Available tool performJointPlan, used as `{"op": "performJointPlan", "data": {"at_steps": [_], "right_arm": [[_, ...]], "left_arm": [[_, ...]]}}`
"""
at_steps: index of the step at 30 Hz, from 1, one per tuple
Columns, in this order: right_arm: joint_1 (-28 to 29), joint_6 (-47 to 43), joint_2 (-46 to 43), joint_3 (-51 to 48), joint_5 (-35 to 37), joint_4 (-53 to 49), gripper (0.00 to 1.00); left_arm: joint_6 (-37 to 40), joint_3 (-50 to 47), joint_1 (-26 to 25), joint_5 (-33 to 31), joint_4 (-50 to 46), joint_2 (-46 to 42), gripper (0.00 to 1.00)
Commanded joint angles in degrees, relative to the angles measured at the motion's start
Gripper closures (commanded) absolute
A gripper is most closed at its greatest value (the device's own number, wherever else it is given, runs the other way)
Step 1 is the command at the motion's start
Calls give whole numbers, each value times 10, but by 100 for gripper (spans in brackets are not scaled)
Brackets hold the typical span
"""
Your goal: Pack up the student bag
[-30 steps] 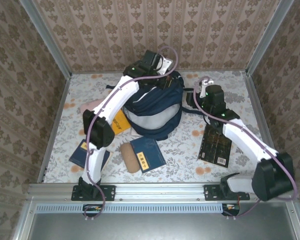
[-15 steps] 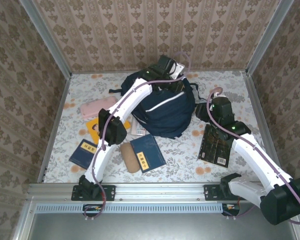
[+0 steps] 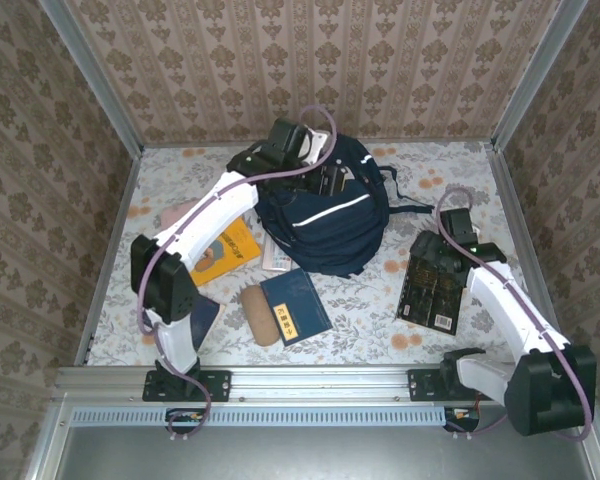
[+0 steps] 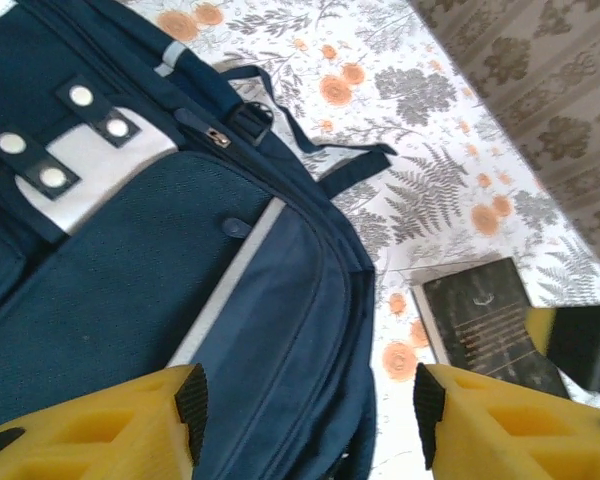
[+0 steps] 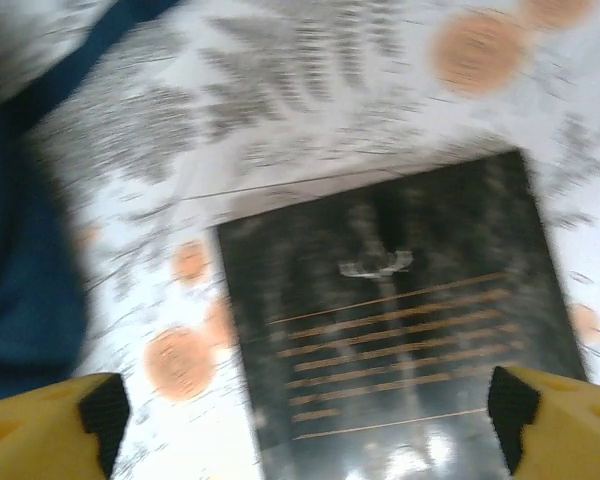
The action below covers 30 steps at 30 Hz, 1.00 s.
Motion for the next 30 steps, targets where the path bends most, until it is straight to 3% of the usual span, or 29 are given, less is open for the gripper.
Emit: {"op": "performJointPlan", "data": {"at_steps": [1,5,8,13,21,30], "right_arm": [[-76,68,8,-52,24,3,0],[-177,74,28,-119,-58,92,0],[-213,60,47,-149,-143,155,0],[-214,54,43,-176,-237,203,1],[-214,55,-8,-220,-294,228,3],[-205,66,-58,-241,-353,248,4]], "left_arm": [[-53,-69,-26,48,43,4,38],[-92,-40,-61,106,54,63,35],[-112,10,-92,150,60,128,33],[-140,120,-122,209,27,240,33],[-218,285,-130,276,-29,403,28],[-257,303,-135,270,-36,443,26]]}}
